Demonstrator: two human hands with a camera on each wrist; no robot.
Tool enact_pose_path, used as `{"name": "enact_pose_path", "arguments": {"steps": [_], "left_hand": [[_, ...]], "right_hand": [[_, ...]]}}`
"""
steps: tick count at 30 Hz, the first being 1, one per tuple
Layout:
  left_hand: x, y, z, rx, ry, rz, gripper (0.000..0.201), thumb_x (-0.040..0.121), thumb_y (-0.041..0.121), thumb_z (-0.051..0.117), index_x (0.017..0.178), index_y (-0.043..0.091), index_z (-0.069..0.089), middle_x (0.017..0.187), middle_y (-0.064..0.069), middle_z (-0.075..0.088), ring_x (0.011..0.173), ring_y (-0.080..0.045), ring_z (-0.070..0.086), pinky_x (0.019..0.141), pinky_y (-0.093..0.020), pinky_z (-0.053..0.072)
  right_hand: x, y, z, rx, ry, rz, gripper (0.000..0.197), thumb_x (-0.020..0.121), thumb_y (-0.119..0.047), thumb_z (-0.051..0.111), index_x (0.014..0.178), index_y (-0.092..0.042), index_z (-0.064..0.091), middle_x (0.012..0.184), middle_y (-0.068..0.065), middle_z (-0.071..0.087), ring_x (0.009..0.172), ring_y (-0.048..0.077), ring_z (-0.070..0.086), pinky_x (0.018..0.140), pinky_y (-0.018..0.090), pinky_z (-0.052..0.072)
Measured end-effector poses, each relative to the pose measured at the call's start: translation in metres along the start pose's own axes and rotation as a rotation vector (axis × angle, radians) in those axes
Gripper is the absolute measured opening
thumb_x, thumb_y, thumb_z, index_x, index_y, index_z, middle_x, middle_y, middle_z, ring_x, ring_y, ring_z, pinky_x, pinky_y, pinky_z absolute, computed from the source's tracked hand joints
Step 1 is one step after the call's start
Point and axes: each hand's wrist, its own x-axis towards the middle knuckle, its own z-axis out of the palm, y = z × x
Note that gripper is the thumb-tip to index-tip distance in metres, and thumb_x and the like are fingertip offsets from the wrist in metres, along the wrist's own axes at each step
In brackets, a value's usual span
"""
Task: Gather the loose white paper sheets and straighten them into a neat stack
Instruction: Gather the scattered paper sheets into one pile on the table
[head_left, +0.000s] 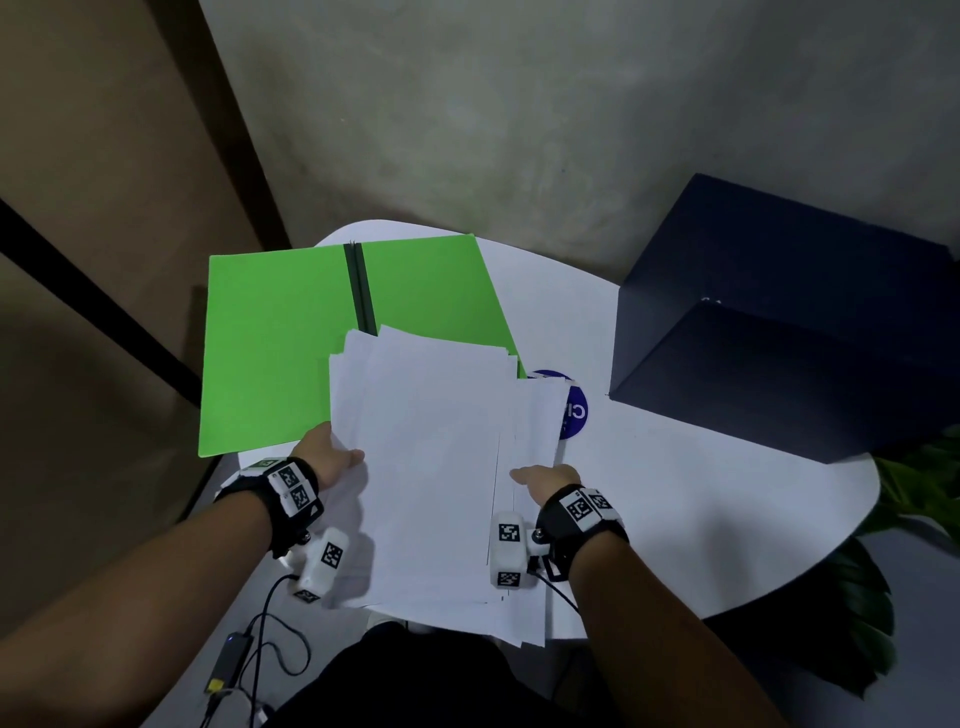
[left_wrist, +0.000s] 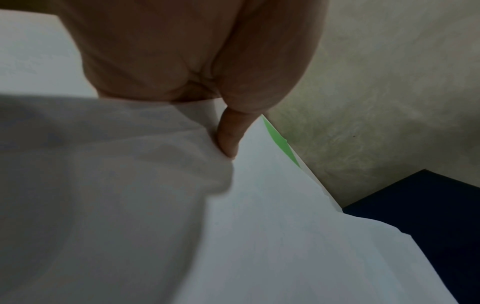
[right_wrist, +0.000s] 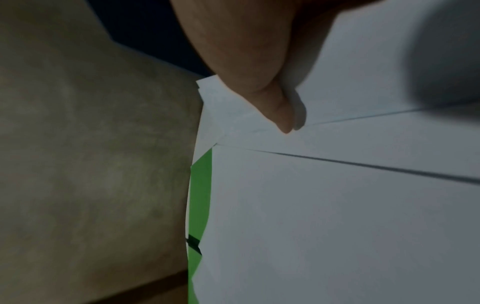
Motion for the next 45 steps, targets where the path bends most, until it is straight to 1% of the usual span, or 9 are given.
{"name": "enact_pose_path", "arguments": {"steps": [4, 14, 18, 24, 31, 34, 37, 39, 45], "left_hand": [[0.0, -0.001, 0.0, -0.006, -0.001, 0.0, 0.074, 0.09, 0.029, 0.067, 0.146, -0.001, 0.031, 0.153, -0.019, 0.037, 0.139, -0.036, 0.038, 0.114, -0.044, 0.033], [0.001, -0.001, -0.007, -0.005, 0.015, 0.037, 0.072, 0.088, 0.027, 0.069, 0.144, -0.002, 0.035, 0.149, -0.019, 0.042, 0.135, -0.035, 0.043, 0.111, -0.039, 0.035], [0.002, 0.006, -0.006, -0.052, 0.042, 0.077, 0.048, 0.087, 0.022, 0.07, 0.124, -0.003, 0.051, 0.126, -0.021, 0.059, 0.104, -0.029, 0.054, 0.088, -0.034, 0.042], [-0.013, 0.029, 0.014, -0.112, -0.038, 0.174, 0.043, 0.092, 0.022, 0.062, 0.129, 0.004, 0.051, 0.124, -0.013, 0.06, 0.118, -0.034, 0.056, 0.1, -0.04, 0.043], [-0.029, 0.049, 0.042, -0.376, -0.287, 0.199, 0.019, 0.099, 0.025, 0.05, 0.109, 0.012, 0.06, 0.112, -0.01, 0.065, 0.089, -0.019, 0.06, 0.08, -0.03, 0.045], [-0.024, 0.052, 0.04, -0.687, -0.303, -0.079, 0.048, 0.096, 0.054, 0.044, 0.073, 0.014, 0.058, 0.062, -0.004, 0.048, 0.05, -0.02, 0.044, 0.053, -0.027, 0.035], [-0.015, 0.056, 0.044, -0.619, -0.305, -0.073, 0.059, 0.098, 0.056, 0.036, 0.12, 0.006, 0.058, 0.115, -0.011, 0.062, 0.101, -0.028, 0.063, 0.088, -0.04, 0.051], [-0.015, 0.06, 0.053, -0.389, -0.255, 0.013, 0.074, 0.098, 0.057, 0.035, 0.146, 0.001, 0.03, 0.149, -0.019, 0.041, 0.133, -0.034, 0.046, 0.111, -0.045, 0.036], [-0.013, 0.082, 0.065, -0.204, -0.145, 0.149, 0.058, 0.101, 0.041, 0.04, 0.142, 0.001, 0.028, 0.136, -0.018, 0.051, 0.121, -0.035, 0.052, 0.091, -0.035, 0.039]], "right_hand": [[0.005, 0.003, 0.001, -0.017, -0.162, 0.029, 0.028, 0.087, -0.034, 0.068, 0.072, -0.024, 0.048, 0.141, 0.016, 0.053, 0.131, 0.03, 0.051, 0.099, 0.032, 0.045], [-0.005, -0.01, -0.041, -0.043, 0.366, -0.266, 0.035, 0.086, -0.017, 0.07, 0.119, -0.007, 0.064, 0.114, 0.014, 0.071, 0.101, 0.032, 0.067, 0.085, 0.033, 0.053], [-0.044, -0.044, -0.109, -0.054, 0.639, -0.612, 0.021, 0.084, -0.018, 0.069, 0.105, -0.014, 0.067, 0.104, 0.01, 0.072, 0.1, 0.034, 0.065, 0.089, 0.042, 0.054], [-0.113, -0.081, -0.155, 0.364, 0.574, -0.903, 0.016, 0.081, -0.015, 0.075, 0.089, -0.025, 0.066, 0.088, -0.02, 0.069, 0.079, -0.009, 0.067, 0.075, 0.01, 0.052], [-0.017, -0.039, -0.105, 0.461, 0.303, -0.6, 0.031, 0.075, -0.009, 0.08, 0.103, -0.015, 0.067, 0.1, 0.0, 0.074, 0.093, 0.022, 0.071, 0.09, 0.042, 0.056], [0.031, -0.008, -0.077, 0.249, 0.248, -0.424, 0.041, 0.079, -0.011, 0.077, 0.117, -0.011, 0.062, 0.115, 0.008, 0.071, 0.1, 0.026, 0.069, 0.095, 0.041, 0.054], [0.058, 0.017, -0.053, -0.172, 0.267, -0.217, 0.072, 0.088, -0.024, 0.066, 0.148, -0.006, 0.033, 0.146, 0.01, 0.048, 0.131, 0.029, 0.05, 0.11, 0.035, 0.038], [0.059, 0.023, -0.036, -0.245, 0.252, -0.251, 0.077, 0.09, -0.025, 0.062, 0.153, -0.005, 0.022, 0.154, 0.013, 0.035, 0.14, 0.03, 0.038, 0.116, 0.037, 0.031], [0.054, 0.021, -0.024, -0.085, 0.222, -0.315, 0.067, 0.096, -0.01, 0.05, 0.155, -0.01, 0.019, 0.159, 0.009, 0.028, 0.144, 0.027, 0.033, 0.119, 0.036, 0.028]]}}
